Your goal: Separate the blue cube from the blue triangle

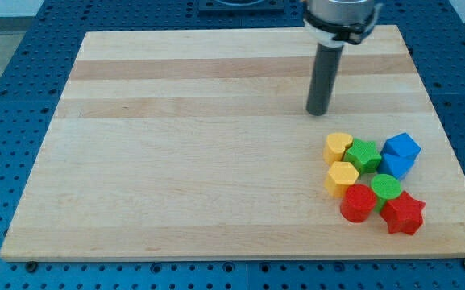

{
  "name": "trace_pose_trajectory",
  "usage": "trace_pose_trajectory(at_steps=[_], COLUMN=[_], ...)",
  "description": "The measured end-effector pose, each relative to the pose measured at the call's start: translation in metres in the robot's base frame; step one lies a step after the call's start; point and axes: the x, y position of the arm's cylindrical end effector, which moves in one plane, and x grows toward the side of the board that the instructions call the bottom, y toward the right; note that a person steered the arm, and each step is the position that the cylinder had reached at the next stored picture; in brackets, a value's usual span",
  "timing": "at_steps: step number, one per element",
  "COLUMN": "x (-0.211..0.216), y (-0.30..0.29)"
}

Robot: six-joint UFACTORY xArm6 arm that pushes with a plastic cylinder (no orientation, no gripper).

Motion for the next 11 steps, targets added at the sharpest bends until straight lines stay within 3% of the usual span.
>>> trace_pose_trajectory(at_steps=[2, 4, 7, 11], x=[0.002, 0.031, 0.100, 0.109], y=[0.083, 0.150, 0.154, 0.090])
